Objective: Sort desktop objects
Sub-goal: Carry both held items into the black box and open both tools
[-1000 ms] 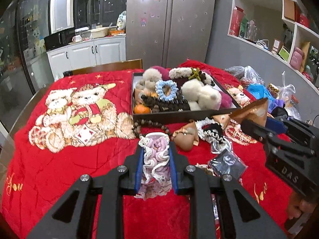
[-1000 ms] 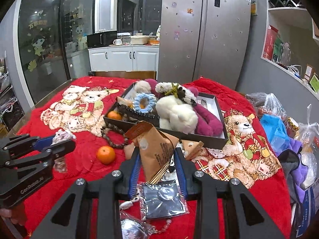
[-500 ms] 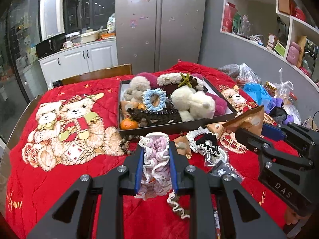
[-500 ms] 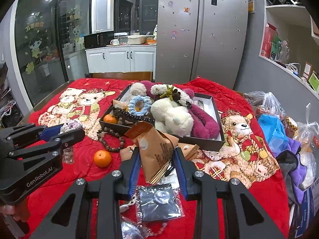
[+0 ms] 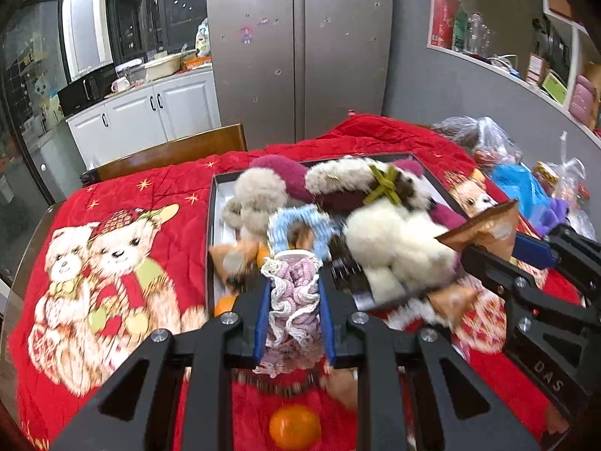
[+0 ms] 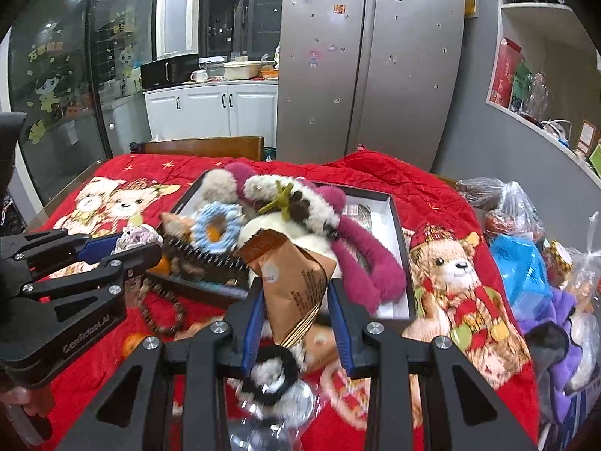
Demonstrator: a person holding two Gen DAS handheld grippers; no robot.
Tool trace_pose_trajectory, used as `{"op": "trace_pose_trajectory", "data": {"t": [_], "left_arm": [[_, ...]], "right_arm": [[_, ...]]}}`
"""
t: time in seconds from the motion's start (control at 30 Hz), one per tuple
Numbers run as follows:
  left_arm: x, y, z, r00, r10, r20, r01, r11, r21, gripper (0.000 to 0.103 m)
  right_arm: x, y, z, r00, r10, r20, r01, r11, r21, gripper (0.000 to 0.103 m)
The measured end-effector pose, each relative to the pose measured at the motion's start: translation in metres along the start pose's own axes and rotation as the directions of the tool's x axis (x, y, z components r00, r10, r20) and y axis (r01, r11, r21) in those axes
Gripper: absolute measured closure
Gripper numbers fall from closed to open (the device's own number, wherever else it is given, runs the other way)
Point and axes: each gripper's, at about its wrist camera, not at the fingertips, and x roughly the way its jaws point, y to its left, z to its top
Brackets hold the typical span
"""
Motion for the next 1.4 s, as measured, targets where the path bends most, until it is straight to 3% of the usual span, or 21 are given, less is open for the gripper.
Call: {"op": "trace_pose_trajectory", "data": {"t": [0.17, 0.4, 1.07, 1.1, 1.17, 1.2, 1.23, 1.33, 1.4], "left_arm": [[0.035, 0.005, 0.021, 1.0, -0.017, -0.008, 0.017, 1.0, -0.018, 0.079], [0.058, 0.013, 0.021, 0.998, -0.057, -0.016, 0.056, 0.997, -0.045, 0.079], [0.069, 0.023, 0.022, 1.0, -0.014, -0.006, 0.014, 1.0, -0.016, 0.075], [0.068, 0.022, 0.022, 1.0, -0.013, -0.003, 0.013, 1.0, -0.014, 0.072], [0.065, 0.021, 0.023, 1.0, -0.014, 0.014, 0.014, 1.0, -0.007, 0.053], [0.062, 0.02, 0.023, 0.999, -0.017, 0.029, 0.017, 1.0, 0.0, 0.038], [0.058, 0.018, 0.023, 0.999, -0.015, 0.05, 0.014, 1.0, 0.012, 0.028], [0.048, 0.012, 0.025, 0.996, 0.008, 0.087, -0.013, 0.999, 0.048, 0.022], [0.046, 0.01, 0.027, 0.996, 0.005, 0.089, -0.01, 0.999, 0.05, 0.02]], "right_arm": [[0.038, -0.007, 0.02, 1.0, -0.015, -0.021, 0.015, 1.0, 0.004, 0.07], [0.078, -0.014, 0.028, 0.998, -0.023, -0.057, 0.024, 0.999, 0.028, 0.069], [0.089, -0.027, 0.026, 0.999, 0.016, -0.036, -0.012, 0.996, 0.09, 0.067], [0.089, -0.028, 0.026, 0.999, 0.02, -0.038, -0.017, 0.995, 0.097, 0.067], [0.089, -0.03, 0.026, 0.999, 0.028, -0.039, -0.024, 0.994, 0.104, 0.066], [0.089, -0.03, 0.026, 0.999, 0.029, -0.042, -0.025, 0.994, 0.106, 0.063], [0.089, -0.03, 0.026, 0.999, 0.025, -0.046, -0.02, 0.994, 0.11, 0.055], [0.084, -0.03, 0.029, 0.999, 0.015, -0.032, -0.012, 0.994, 0.109, 0.034], [0.077, -0.028, 0.031, 1.0, -0.015, -0.014, 0.016, 0.996, 0.089, 0.03]]}}
